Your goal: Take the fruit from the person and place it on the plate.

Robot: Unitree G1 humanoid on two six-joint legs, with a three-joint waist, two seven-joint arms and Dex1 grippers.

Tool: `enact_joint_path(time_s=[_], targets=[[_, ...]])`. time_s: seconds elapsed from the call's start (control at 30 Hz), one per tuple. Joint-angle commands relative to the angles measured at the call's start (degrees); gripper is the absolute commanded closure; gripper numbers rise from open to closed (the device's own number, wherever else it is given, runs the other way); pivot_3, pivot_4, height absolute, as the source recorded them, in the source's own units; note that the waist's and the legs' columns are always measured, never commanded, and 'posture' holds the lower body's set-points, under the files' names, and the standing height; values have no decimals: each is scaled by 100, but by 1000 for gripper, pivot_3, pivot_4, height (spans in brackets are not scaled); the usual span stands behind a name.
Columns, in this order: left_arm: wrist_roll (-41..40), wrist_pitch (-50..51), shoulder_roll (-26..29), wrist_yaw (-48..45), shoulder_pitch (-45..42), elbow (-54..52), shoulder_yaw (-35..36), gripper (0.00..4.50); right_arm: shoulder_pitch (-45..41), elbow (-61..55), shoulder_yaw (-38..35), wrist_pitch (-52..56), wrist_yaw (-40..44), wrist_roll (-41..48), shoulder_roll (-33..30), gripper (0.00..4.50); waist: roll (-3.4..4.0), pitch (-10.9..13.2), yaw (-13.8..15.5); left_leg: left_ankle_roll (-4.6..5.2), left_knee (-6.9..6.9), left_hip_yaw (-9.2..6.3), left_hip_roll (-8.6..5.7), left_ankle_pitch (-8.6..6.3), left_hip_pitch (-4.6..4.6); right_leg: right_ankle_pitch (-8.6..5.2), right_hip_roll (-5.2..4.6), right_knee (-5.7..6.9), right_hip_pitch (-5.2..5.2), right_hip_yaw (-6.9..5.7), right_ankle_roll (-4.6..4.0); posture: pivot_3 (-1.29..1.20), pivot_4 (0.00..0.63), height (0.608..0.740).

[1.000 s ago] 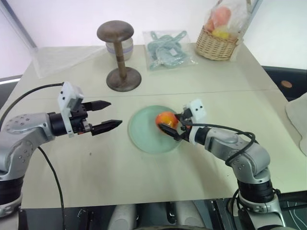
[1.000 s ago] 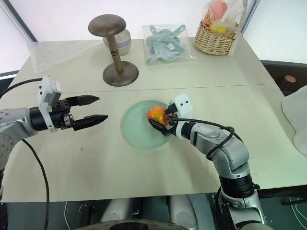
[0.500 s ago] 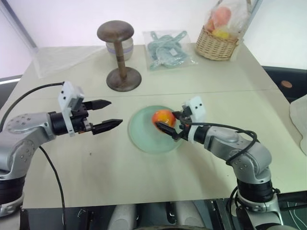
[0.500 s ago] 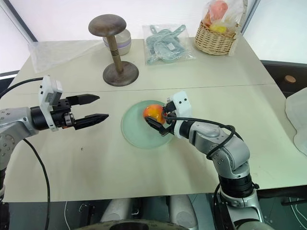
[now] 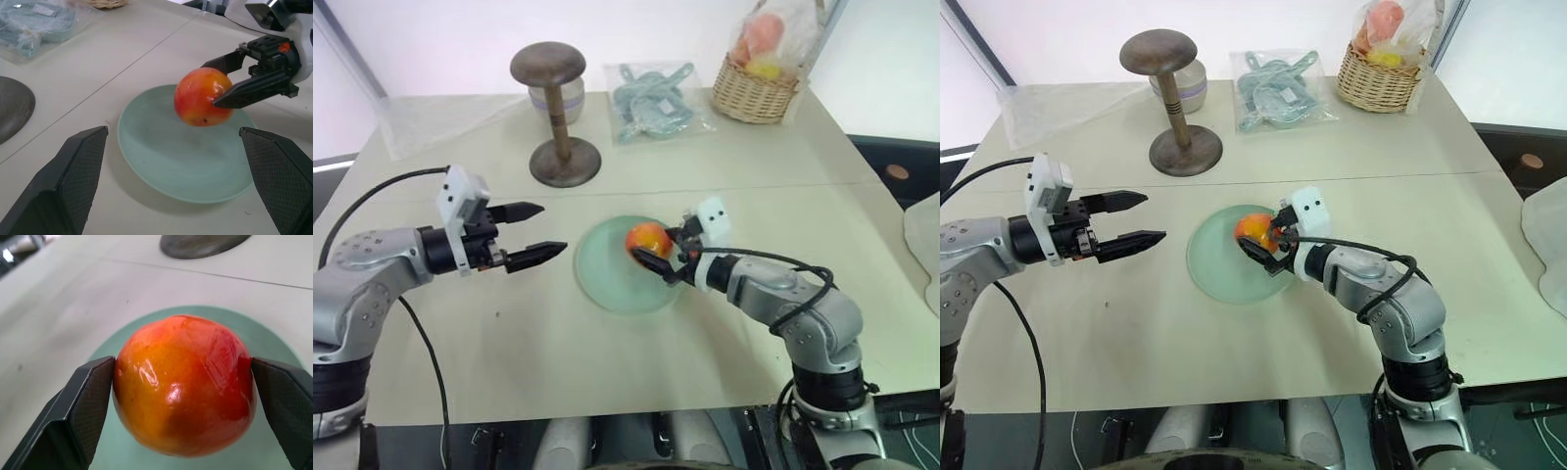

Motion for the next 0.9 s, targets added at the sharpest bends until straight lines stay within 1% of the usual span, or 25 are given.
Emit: enact_joint_path(time_s=[0.03,0.07,0.1,0.17,0.2,0.33,0.43,0.67,0.77,0.9], targets=[[20,-141,11,-13,-82,-32,82,0,-141,-143,124,-79,59,-141,-203,53,-1,-1,0,0,0,0,0,0,0,0,0,-1,0,0,0,0,150,740],[27,-146,10,-16,-89,-28,77,0,-140,-107,33,-7,29,-65,-114,53,0,0,0,0,0,0,0,0,0,0,0,-1,0,0,0,0,150,740],[39,-154,8,-23,-95,-14,72,0,-169,-150,265,-159,140,-268,-337,53,-2,-1,0,0,0,1,-2,0,0,0,-2,0,0,1,0,0,150,740],[44,-162,6,-26,-105,-8,66,0,-173,-133,-62,-50,112,100,-6,53,-3,-2,0,0,1,1,-2,0,0,0,-1,0,0,1,0,0,150,740],[47,-171,5,-26,-109,2,61,0,-174,-182,246,-240,202,-210,-287,53,-3,-2,-3,0,1,1,0,0,0,0,0,0,0,1,0,0,150,740],[50,-185,3,-18,-112,13,57,0,-105,-276,278,-401,440,-184,-360,53,-2,-1,-1,0,1,1,-1,0,0,0,1,1,0,2,0,0,150,740],[47,-188,0,-11,-105,4,57,0,-77,-296,223,-402,456,-157,-318,53,-2,-2,0,0,1,1,0,0,0,0,1,1,0,1,0,0,150,740],[41,-186,-22,8,-109,-9,44,0,-166,-317,-93,-250,293,-57,-119,53,-2,-2,1,0,2,1,0,0,0,0,1,2,0,2,0,0,150,740],[40,-187,-39,21,-127,2,40,0,-301,-465,-329,-40,251,175,-73,53,-2,-2,3,0,2,1,0,0,0,0,1,2,0,2,0,0,150,740],[27,-169,4,-31,-108,-6,47,0,-515,-775,-595,329,270,523,-218,53,-2,-1,-1,0,1,1,0,0,0,0,1,2,0,2,0,0,150,740]])
